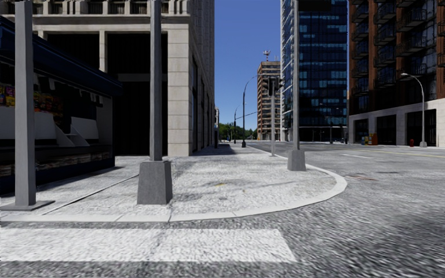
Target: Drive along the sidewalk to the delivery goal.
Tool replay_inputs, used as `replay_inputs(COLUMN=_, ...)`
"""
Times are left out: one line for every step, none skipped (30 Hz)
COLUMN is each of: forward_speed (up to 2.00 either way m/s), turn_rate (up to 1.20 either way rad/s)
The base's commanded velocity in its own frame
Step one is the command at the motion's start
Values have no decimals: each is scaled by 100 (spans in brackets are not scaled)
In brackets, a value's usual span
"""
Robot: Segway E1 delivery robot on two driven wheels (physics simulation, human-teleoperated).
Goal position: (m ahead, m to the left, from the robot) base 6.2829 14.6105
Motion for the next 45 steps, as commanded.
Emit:
replay_inputs(forward_speed=194, turn_rate=0)
replay_inputs(forward_speed=194, turn_rate=0)
replay_inputs(forward_speed=194, turn_rate=0)
replay_inputs(forward_speed=194, turn_rate=0)
replay_inputs(forward_speed=194, turn_rate=0)
replay_inputs(forward_speed=194, turn_rate=0)
replay_inputs(forward_speed=194, turn_rate=0)
replay_inputs(forward_speed=194, turn_rate=0)
replay_inputs(forward_speed=194, turn_rate=0)
replay_inputs(forward_speed=194, turn_rate=0)
replay_inputs(forward_speed=194, turn_rate=0)
replay_inputs(forward_speed=194, turn_rate=0)
replay_inputs(forward_speed=194, turn_rate=0)
replay_inputs(forward_speed=194, turn_rate=0)
replay_inputs(forward_speed=194, turn_rate=0)
replay_inputs(forward_speed=194, turn_rate=0)
replay_inputs(forward_speed=194, turn_rate=0)
replay_inputs(forward_speed=194, turn_rate=0)
replay_inputs(forward_speed=194, turn_rate=0)
replay_inputs(forward_speed=194, turn_rate=0)
replay_inputs(forward_speed=194, turn_rate=0)
replay_inputs(forward_speed=194, turn_rate=0)
replay_inputs(forward_speed=194, turn_rate=0)
replay_inputs(forward_speed=194, turn_rate=0)
replay_inputs(forward_speed=194, turn_rate=0)
replay_inputs(forward_speed=191, turn_rate=0)
replay_inputs(forward_speed=173, turn_rate=0)
replay_inputs(forward_speed=173, turn_rate=0)
replay_inputs(forward_speed=148, turn_rate=0)
replay_inputs(forward_speed=130, turn_rate=0)
replay_inputs(forward_speed=118, turn_rate=0)
replay_inputs(forward_speed=118, turn_rate=0)
replay_inputs(forward_speed=114, turn_rate=0)
replay_inputs(forward_speed=113, turn_rate=0)
replay_inputs(forward_speed=113, turn_rate=0)
replay_inputs(forward_speed=113, turn_rate=0)
replay_inputs(forward_speed=113, turn_rate=0)
replay_inputs(forward_speed=113, turn_rate=0)
replay_inputs(forward_speed=113, turn_rate=0)
replay_inputs(forward_speed=113, turn_rate=0)
replay_inputs(forward_speed=113, turn_rate=0)
replay_inputs(forward_speed=113, turn_rate=0)
replay_inputs(forward_speed=113, turn_rate=0)
replay_inputs(forward_speed=113, turn_rate=0)
replay_inputs(forward_speed=113, turn_rate=0)
